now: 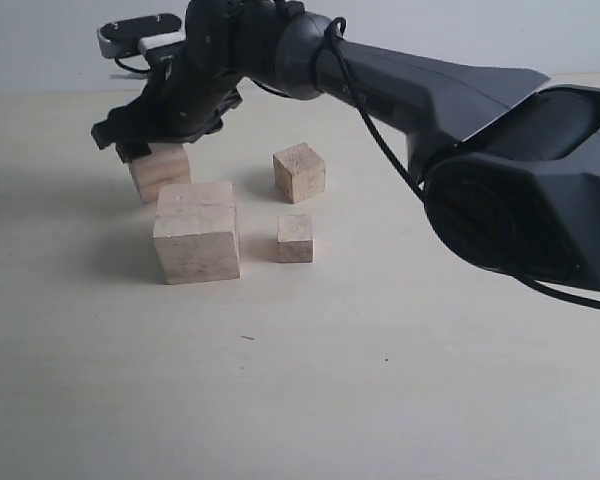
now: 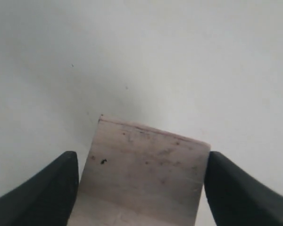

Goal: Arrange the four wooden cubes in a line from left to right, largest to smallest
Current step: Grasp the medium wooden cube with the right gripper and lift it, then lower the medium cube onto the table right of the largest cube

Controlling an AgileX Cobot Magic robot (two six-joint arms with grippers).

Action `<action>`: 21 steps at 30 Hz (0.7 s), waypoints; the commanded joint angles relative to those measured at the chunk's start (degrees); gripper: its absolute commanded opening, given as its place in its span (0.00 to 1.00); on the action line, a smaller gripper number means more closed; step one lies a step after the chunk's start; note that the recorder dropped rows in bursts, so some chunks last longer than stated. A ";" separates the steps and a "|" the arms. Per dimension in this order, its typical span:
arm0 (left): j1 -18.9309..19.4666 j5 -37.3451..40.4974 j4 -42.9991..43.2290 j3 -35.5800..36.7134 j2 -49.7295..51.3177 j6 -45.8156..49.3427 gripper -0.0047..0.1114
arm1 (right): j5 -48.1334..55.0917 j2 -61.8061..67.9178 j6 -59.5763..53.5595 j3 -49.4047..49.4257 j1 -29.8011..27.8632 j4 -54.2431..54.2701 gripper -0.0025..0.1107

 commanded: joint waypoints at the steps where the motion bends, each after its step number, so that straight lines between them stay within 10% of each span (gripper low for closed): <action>1: -0.06 -0.40 0.08 -0.03 -0.36 -0.14 0.04 | 2.56 -1.66 -1.01 -5.90 0.13 -0.28 0.02; 9: -0.06 -0.40 0.08 -0.03 -0.36 -0.14 0.04 | 24.47 -14.83 -23.49 -6.27 -3.31 6.17 0.02; 21: -0.06 -0.40 0.08 -0.03 -0.36 -0.14 0.04 | 24.87 -22.91 -36.15 6.33 -6.00 8.73 0.02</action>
